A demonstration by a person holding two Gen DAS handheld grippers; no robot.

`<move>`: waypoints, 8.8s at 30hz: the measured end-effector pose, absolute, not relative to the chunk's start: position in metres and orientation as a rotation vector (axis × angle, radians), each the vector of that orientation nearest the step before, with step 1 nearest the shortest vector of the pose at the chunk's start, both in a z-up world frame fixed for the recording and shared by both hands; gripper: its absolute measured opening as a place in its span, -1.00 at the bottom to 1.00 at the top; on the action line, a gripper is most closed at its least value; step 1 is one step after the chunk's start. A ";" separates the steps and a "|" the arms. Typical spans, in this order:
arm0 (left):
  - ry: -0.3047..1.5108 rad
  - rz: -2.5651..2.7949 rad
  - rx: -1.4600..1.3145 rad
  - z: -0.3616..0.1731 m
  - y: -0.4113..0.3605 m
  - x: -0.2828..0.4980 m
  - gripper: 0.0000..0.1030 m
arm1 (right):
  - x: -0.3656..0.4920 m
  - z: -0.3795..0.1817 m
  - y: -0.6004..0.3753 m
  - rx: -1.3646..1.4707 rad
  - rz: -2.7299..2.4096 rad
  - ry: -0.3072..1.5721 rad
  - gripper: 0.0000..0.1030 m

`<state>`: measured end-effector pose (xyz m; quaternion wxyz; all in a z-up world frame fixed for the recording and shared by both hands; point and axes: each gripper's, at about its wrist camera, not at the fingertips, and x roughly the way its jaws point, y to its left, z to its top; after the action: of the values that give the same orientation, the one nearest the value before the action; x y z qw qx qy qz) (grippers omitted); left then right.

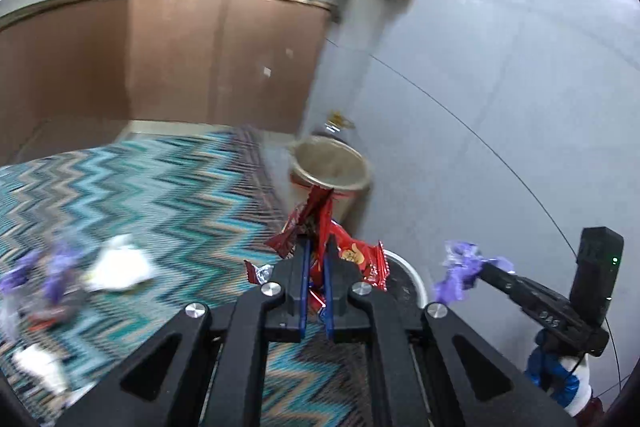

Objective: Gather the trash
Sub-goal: 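Carry both bags to the black bin and open both grippers over it, then move both tools back above the table toward the remaining tissues, then lower the right gripper onto the white tissue and close it, then carry the tissue in the right gripper to the bin and open it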

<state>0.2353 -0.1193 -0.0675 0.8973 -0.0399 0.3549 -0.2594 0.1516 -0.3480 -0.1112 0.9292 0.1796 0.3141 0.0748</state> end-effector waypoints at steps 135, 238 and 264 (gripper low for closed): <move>0.200 0.039 0.025 0.033 0.053 0.019 0.55 | 0.005 0.060 -0.173 0.019 0.328 0.273 1.00; 0.715 -0.161 -0.187 -0.109 0.190 0.159 -0.73 | 0.212 -0.102 -0.165 0.133 0.443 0.755 -0.90; 0.750 -0.555 0.004 -0.065 -0.102 0.227 -0.72 | 0.158 -0.105 -0.372 0.258 0.096 0.654 -0.90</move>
<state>0.2267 -0.1023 -0.0653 0.8931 0.0020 0.3618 -0.2673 0.1577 -0.3715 -0.1050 0.9377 0.1261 0.3203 0.0468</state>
